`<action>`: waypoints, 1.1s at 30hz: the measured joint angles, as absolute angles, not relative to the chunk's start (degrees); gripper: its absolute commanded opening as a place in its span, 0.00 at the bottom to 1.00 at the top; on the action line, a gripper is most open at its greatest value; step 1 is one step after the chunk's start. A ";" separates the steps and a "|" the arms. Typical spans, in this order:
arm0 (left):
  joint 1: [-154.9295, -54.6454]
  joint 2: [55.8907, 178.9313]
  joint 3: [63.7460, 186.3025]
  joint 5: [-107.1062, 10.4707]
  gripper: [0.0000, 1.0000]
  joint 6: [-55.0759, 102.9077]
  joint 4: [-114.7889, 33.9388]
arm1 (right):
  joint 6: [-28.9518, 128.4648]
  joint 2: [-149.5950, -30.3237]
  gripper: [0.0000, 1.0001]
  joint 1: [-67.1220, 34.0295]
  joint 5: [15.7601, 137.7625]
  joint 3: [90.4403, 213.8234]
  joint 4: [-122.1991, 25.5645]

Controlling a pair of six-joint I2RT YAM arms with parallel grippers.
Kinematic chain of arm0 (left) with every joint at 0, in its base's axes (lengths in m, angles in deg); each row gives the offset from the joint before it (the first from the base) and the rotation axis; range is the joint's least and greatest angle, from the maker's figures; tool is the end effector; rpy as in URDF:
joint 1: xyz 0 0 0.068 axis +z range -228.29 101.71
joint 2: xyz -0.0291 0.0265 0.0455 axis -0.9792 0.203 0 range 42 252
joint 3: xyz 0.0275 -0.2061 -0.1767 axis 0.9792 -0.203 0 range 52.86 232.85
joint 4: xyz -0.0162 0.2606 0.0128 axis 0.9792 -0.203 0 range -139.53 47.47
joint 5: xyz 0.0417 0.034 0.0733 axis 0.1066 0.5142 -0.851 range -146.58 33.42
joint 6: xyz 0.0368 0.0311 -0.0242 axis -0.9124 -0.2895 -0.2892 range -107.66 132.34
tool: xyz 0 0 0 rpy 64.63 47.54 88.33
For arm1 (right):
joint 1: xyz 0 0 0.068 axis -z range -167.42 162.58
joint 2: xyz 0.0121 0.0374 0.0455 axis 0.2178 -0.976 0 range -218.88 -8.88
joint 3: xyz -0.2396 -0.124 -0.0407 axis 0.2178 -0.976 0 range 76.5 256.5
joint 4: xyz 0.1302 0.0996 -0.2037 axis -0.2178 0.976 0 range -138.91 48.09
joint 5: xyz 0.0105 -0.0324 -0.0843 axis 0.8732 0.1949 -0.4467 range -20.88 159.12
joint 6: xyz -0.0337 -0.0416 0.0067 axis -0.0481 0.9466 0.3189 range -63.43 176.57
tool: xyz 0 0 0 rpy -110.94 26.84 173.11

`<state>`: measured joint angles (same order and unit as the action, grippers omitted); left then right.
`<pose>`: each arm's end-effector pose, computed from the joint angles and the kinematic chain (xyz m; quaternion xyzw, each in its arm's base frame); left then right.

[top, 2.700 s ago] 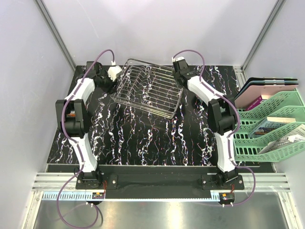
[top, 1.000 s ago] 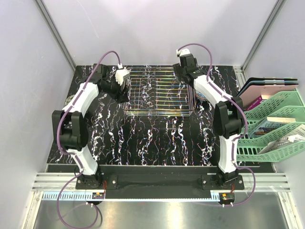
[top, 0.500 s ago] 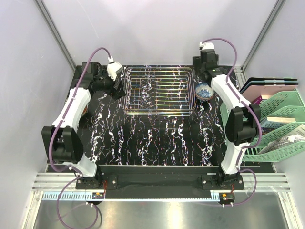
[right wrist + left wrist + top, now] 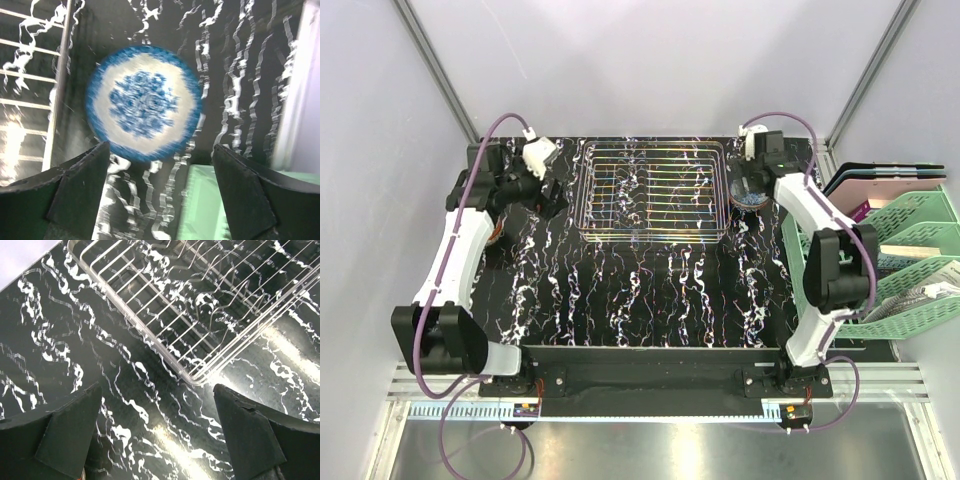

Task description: Load the bowls into the dish rack

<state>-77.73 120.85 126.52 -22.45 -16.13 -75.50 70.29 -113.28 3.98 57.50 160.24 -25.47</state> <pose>0.2999 -0.0171 0.3462 0.3318 0.8035 -0.1507 0.4707 0.4107 0.0549 0.2631 -0.1386 0.9064 -0.1104 0.3834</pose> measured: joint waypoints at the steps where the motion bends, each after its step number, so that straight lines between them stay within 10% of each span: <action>1: -77.21 120.55 126.09 -22.47 0.99 -16.15 -75.59 | 72.32 -112.01 0.95 4.55 59.32 159.59 -25.45; 33: -66.63 118.82 120.95 -30.16 0.99 -9.01 -70.98 | 116.93 -111.42 1.00 10.08 86.84 150.39 -19.99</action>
<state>-66.63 118.82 120.95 -30.16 -9.01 -70.98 116.93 -111.42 10.08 86.84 150.39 -19.99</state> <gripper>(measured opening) 0.987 0.994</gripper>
